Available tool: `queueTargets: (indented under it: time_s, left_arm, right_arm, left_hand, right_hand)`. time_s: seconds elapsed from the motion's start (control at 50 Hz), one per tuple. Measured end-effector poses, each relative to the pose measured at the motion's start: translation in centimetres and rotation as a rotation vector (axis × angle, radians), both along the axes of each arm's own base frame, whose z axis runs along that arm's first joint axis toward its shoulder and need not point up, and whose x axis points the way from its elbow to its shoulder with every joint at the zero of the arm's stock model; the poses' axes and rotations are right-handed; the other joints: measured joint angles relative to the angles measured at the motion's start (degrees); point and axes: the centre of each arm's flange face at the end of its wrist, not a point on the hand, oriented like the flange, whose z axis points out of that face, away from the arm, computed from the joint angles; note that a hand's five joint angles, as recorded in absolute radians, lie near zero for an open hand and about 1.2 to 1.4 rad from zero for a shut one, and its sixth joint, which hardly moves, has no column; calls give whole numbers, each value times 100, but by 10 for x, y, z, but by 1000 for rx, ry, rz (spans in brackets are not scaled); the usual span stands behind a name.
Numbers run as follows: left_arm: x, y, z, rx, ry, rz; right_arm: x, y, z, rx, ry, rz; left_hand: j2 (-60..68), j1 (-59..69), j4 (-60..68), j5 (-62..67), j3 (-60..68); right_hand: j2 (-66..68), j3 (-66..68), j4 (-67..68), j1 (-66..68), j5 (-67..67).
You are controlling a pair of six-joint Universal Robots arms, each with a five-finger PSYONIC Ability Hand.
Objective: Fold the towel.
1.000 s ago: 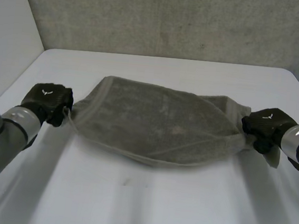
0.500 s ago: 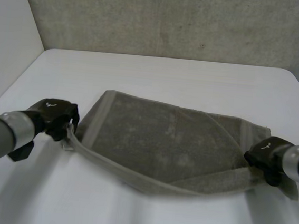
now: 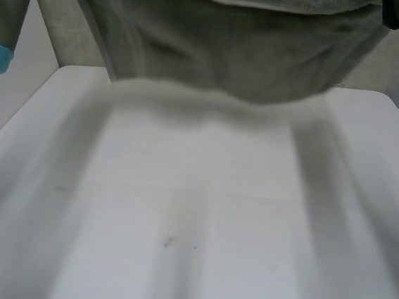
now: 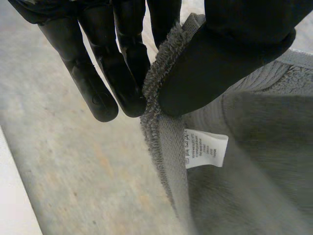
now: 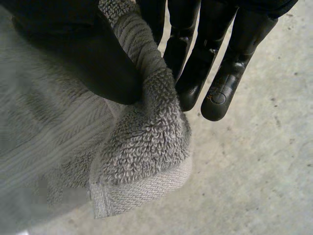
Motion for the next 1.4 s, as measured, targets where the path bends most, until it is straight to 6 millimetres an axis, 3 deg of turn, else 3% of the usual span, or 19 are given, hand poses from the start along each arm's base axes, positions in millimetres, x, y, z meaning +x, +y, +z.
queueTargets:
  time_s: [0.08,0.1,0.12,0.14,0.16,0.18,0.22,0.26,0.28,0.3,0.4,0.46,0.66,0.9,1.04,1.18,1.4]
  left_arm:
    - [2,-1,-16,53,10,-6]
    - [4,-2,-37,119,-2,-10]
    - [4,-2,-37,119,-2,-10]
    - [5,-3,-65,204,-24,-14]
    - [6,-3,-79,244,-35,-16]
    - [8,-2,-103,314,-56,-18]
    - [11,2,-135,407,-85,-24]
    - [13,7,-164,490,-109,-29]
    - [13,7,-164,490,-109,-29]
    - [16,16,-197,580,-136,-33]
    - [21,34,-238,686,-173,-37]
    - [23,41,-249,709,-190,-35]
    - [30,57,-240,688,-208,-24]
    - [37,61,-233,678,-193,-5]
    - [44,57,-228,671,-180,15]
    - [46,58,-229,677,-178,19]
    - [47,61,-232,689,-181,19]
  right_arm:
    - [0,5,-16,48,25,16]
    - [0,6,-27,90,44,25]
    - [0,6,-27,90,44,25]
    - [2,10,-57,205,92,52]
    - [3,11,-66,238,104,60]
    - [4,13,-89,324,135,79]
    - [4,16,-117,426,167,100]
    - [5,19,-144,521,194,117]
    - [5,19,-144,521,194,117]
    - [4,24,-174,632,222,131]
    - [3,31,-215,787,253,143]
    - [0,31,-225,833,253,139]
    - [-20,26,-215,851,149,87]
    - [-63,45,-201,828,15,48]
    - [-81,59,-211,802,-9,34]
    - [-89,68,-225,838,-19,55]
    - [-87,81,-225,850,-4,126]
  left_hand:
    - [0,0,0,0,0]
    - [0,0,0,0,0]
    - [0,0,0,0,0]
    - [-1,0,0,0,0]
    - [0,0,0,0,0]
    - [0,0,0,0,0]
    - [0,0,0,0,0]
    - [0,0,0,-3,0]
    - [0,0,0,-3,0]
    - [0,0,0,0,0]
    - [0,0,0,-3,0]
    - [0,0,0,-3,0]
    - [-2,0,0,0,0]
    - [0,0,0,0,0]
    - [-2,0,0,-5,0]
    - [-1,0,0,-2,0]
    - [0,0,0,0,0]
  right_hand:
    - [0,0,0,0,0]
    - [0,0,0,0,0]
    - [0,0,0,0,0]
    - [0,0,0,0,0]
    - [0,0,0,0,0]
    - [0,0,0,0,1]
    - [0,0,0,0,0]
    - [0,0,0,0,1]
    - [0,0,0,0,1]
    - [0,0,0,0,1]
    - [0,0,0,0,0]
    - [-235,-276,-232,-90,-184]
    - [-3129,-3263,-3285,-2345,-3128]
    - [-3145,-3292,-3320,-2398,-3182]
    - [-3036,-3085,-3081,-2262,-2977]
    - [-2847,-2917,-2923,-2139,-2869]
    - [-2644,-2744,-2747,-1991,-2718]
